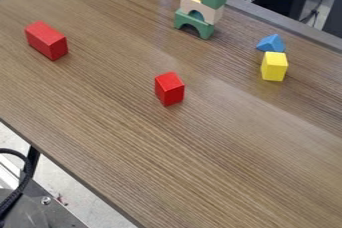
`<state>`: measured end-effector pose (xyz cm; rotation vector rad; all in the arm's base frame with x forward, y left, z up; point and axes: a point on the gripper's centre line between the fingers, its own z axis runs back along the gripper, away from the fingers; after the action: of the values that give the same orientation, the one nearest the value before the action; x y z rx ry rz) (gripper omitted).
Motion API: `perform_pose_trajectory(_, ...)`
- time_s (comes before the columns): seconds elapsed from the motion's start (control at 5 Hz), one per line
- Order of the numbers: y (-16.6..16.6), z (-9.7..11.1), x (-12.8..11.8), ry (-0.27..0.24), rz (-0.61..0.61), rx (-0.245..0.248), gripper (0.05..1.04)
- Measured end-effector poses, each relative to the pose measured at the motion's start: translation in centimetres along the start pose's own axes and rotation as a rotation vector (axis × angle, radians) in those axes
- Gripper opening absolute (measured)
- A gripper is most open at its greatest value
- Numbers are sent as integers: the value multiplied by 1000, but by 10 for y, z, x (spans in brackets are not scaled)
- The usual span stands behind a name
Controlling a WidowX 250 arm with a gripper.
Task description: Take the red rectangle and put it on top of yellow and green cubes
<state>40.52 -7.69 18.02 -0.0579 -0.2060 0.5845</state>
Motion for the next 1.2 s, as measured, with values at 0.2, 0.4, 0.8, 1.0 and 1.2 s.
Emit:
perform_pose_trajectory(0.2, 1, -15, -3, 29, -2, 29, 998)
perform_pose_trajectory(0.4, 23, -28, -18, 40, 89, 45, 999)
perform_pose_trajectory(0.8, 78, -16, -21, -71, 315, 44, 998)
perform_pose_trajectory(1.0, 107, -17, -23, -104, 400, 73, 998)
perform_pose_trajectory(1.2, 140, -28, -32, -87, 480, 130, 998)
